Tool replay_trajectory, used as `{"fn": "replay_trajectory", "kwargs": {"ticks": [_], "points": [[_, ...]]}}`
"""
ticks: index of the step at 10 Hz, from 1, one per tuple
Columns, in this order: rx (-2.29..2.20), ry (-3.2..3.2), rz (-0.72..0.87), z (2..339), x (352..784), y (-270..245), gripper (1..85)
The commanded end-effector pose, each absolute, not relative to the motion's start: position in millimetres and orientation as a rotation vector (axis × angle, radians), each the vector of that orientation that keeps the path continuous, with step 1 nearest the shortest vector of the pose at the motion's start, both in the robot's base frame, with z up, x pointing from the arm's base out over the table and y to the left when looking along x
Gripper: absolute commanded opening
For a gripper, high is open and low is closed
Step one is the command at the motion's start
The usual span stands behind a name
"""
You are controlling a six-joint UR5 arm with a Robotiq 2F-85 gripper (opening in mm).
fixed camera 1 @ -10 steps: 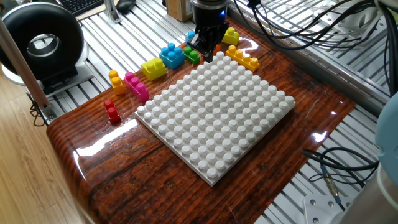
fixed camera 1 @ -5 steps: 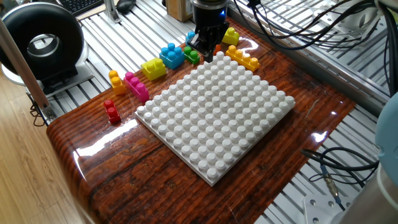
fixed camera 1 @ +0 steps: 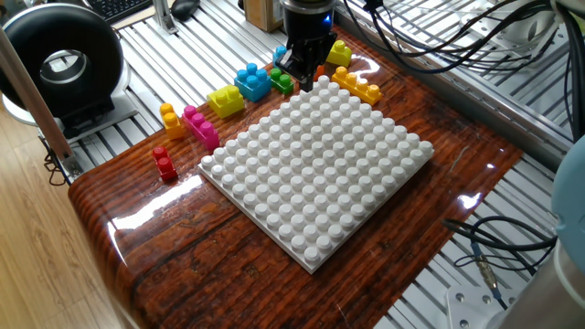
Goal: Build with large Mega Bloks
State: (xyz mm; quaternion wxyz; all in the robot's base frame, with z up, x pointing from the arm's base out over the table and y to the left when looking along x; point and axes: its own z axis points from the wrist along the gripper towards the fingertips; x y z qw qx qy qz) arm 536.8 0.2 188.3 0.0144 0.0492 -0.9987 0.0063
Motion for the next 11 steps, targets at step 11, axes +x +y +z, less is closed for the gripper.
{"fn": "replay_trajectory", "kwargs": {"ticks": [11], "points": [[0.137, -3.107, -0.011, 188.8, 536.0, 5.0, 3.7]]}}
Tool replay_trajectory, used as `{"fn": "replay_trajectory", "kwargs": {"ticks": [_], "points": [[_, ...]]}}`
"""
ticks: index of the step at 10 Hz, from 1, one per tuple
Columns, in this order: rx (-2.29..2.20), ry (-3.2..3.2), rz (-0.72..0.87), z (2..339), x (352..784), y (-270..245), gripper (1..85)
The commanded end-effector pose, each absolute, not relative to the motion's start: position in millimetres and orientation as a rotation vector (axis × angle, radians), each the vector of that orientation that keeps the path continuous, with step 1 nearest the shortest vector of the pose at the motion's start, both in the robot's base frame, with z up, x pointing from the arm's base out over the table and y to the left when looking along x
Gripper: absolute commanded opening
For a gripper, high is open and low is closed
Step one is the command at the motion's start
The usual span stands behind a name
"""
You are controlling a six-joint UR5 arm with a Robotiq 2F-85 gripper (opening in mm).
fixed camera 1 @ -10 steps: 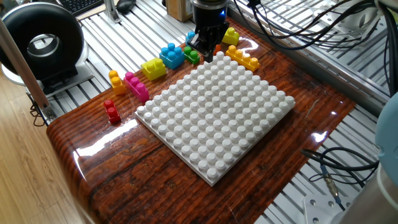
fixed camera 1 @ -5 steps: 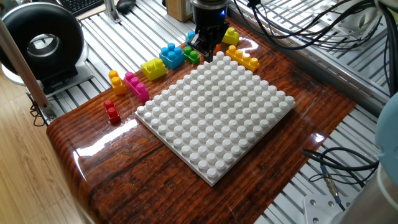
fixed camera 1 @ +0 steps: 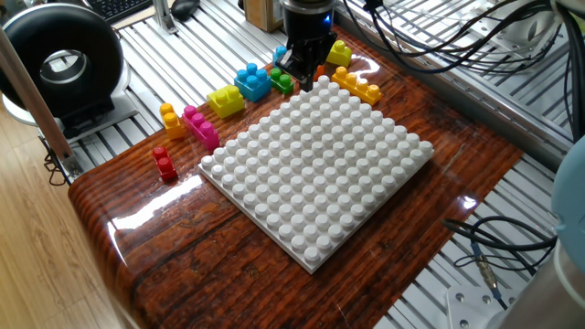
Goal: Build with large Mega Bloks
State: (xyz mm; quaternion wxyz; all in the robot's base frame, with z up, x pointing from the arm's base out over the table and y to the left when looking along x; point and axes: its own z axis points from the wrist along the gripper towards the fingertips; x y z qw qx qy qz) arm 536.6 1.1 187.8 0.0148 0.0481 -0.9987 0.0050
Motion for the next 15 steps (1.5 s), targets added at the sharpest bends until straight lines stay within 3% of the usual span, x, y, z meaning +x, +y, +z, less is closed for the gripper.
{"fn": "replay_trajectory", "kwargs": {"ticks": [1, 4, 8, 10, 11, 12, 13, 14, 15], "points": [[0.139, -3.105, -0.013, 189, 536, 5, 5.7], [0.194, -3.092, -0.032, 189, 532, 7, 30.0], [0.222, -3.091, -0.042, 188, 531, 8, 51.7], [0.239, -3.088, -0.038, 187, 529, 6, 56.7], [0.220, -3.092, -0.030, 187, 529, 4, 53.7], [0.138, -3.106, -0.068, 186, 532, 13, 36.3], [0.105, -3.087, -0.023, 185, 528, 7, 30.7], [0.081, -3.074, -0.009, 186, 525, 5, 7.7], [-0.011, -3.106, -0.023, 182, 534, 12, 1.3]]}}
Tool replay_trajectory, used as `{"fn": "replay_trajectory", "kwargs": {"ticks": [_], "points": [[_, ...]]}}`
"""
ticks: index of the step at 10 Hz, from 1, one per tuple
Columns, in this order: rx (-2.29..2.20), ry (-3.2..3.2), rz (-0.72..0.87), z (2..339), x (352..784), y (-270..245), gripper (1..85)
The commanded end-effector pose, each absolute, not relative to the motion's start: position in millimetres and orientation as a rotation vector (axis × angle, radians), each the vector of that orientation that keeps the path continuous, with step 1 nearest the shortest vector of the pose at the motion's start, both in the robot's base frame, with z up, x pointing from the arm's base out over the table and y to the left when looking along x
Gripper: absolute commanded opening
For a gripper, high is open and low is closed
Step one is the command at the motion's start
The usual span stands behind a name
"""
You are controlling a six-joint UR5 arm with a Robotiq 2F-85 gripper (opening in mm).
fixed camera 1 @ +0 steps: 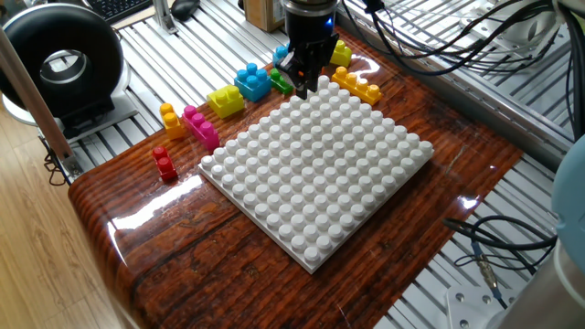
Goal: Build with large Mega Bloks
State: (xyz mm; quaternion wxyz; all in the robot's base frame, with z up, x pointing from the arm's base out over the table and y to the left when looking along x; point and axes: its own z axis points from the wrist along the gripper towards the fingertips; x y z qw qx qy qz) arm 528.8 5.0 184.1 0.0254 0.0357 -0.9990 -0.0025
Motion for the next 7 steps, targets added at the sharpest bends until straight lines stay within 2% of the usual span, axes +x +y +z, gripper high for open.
{"fn": "replay_trajectory", "kwargs": {"ticks": [1, 6, 7], "points": [[-0.004, -3.107, -0.004, 181, 534, 10, 1.3], [0.166, -3.123, 0.024, 184, 538, -5, 1.3], [0.199, -3.118, -0.171, 184, 536, 25, 1.3]]}}
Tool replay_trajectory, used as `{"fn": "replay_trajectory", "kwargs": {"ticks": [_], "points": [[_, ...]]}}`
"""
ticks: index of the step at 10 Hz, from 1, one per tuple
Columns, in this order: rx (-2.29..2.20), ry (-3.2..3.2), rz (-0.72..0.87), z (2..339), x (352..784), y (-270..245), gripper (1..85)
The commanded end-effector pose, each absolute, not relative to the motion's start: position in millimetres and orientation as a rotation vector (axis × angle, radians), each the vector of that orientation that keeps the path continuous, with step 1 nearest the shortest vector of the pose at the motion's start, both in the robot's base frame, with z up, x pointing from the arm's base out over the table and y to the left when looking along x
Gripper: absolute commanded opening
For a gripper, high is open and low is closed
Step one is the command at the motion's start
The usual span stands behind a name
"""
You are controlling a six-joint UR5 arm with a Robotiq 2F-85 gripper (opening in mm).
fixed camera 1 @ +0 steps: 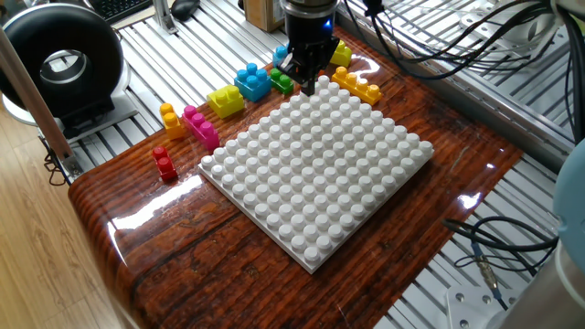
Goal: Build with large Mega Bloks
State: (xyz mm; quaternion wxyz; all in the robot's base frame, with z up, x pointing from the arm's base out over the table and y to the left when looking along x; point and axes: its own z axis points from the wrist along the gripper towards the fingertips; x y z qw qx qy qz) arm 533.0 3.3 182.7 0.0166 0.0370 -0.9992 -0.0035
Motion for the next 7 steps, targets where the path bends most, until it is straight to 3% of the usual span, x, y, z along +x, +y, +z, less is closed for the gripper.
{"fn": "replay_trajectory", "kwargs": {"ticks": [1, 3, 4, 6, 7], "points": [[0.059, -3.101, -0.203, 184, 530, 30, 1.3], [0.038, -3.131, -0.237, 187, 537, 35, 1.3], [-0.005, -3.068, -0.131, 181, 519, 17, 1.3], [-0.014, -3.091, -0.091, 181, 527, 12, 1.3], [0.020, -3.073, -0.169, 184, 521, 23, 31.0]]}}
